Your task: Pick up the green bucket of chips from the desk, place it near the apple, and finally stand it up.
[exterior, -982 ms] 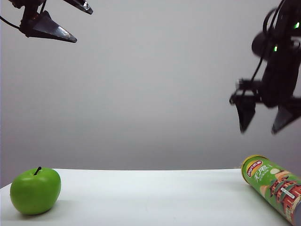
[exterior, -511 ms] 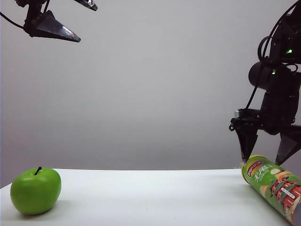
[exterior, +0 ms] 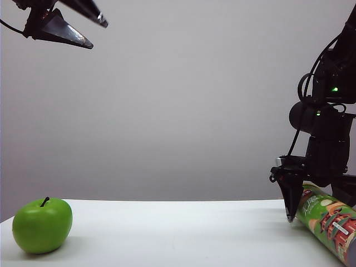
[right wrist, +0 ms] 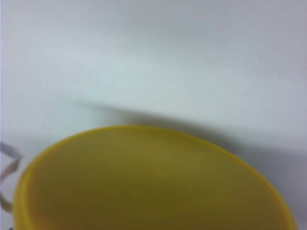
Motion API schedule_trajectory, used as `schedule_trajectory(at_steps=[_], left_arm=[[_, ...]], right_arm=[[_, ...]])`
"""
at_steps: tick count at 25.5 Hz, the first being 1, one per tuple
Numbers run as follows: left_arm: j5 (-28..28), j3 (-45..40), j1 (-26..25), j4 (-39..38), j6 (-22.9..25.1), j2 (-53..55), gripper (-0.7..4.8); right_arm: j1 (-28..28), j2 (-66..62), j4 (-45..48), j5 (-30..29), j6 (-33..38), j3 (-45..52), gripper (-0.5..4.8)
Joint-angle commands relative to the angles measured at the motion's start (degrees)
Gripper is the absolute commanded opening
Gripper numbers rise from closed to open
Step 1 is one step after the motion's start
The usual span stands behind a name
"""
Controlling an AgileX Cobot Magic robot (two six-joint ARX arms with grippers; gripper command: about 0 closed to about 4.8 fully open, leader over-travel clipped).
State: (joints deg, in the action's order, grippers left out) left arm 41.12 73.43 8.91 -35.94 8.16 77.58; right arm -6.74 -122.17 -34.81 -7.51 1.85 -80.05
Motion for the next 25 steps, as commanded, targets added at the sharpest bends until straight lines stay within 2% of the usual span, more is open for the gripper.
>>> schedule_trajectory(at_steps=[1, 2, 6, 9, 10, 13, 15, 16, 20, 21, 25], left_arm=[[-0.04, 0.35, -0.04, 0.74, 0.42, -0.15, 1.15], [-0.04, 0.35, -0.04, 0.87, 0.42, -0.15, 0.93], [-0.28, 0.35, -0.04, 0.59, 0.44, -0.15, 0.73], [-1.38, 0.35, -0.04, -0.13, 0.42, -0.15, 0.59], [-1.95, 0.33, -0.04, -0.44, 0.44, -0.15, 0.59], [-3.82, 0.33, -0.07, -1.6, 0.98, -0.15, 0.59], [-4.07, 0.33, -0.07, -2.97, 2.69, -0.15, 0.59], [-4.28, 0.35, -0.15, -3.41, 3.06, -0.15, 0.6], [-5.38, 0.35, -0.7, -3.43, 5.25, -0.15, 0.6], [-5.79, 0.35, -1.53, -3.5, 5.11, -0.17, 0.6], [-5.53, 0.33, -3.63, -4.83, 5.16, -0.24, 0.6]], right_arm=[[-0.07, 0.15, 2.21, 0.09, 0.11, -0.17, 4.79], [-0.07, 0.15, 2.54, 0.04, 0.11, -0.17, 4.79], [-0.07, 0.13, 3.76, 0.09, 0.09, -0.17, 3.3], [-0.07, 0.07, 3.96, 0.11, 0.07, -0.17, 2.51], [-0.07, 0.07, 4.24, 0.09, 0.07, -0.17, 2.41], [-0.07, 0.09, 6.14, -0.28, 0.09, -0.17, 2.41], [-0.09, 0.42, 8.98, -5.18, 0.11, -0.22, 2.41], [-0.07, 1.03, 11.47, -9.64, 0.13, -0.22, 2.41], [-0.17, 3.19, 17.97, -18.71, 0.72, -0.22, 2.42], [-0.22, 4.72, 22.4, -23.37, 3.23, -0.22, 2.42], [-0.72, 8.0, 32.0, -31.98, 7.43, -0.22, 2.42]])
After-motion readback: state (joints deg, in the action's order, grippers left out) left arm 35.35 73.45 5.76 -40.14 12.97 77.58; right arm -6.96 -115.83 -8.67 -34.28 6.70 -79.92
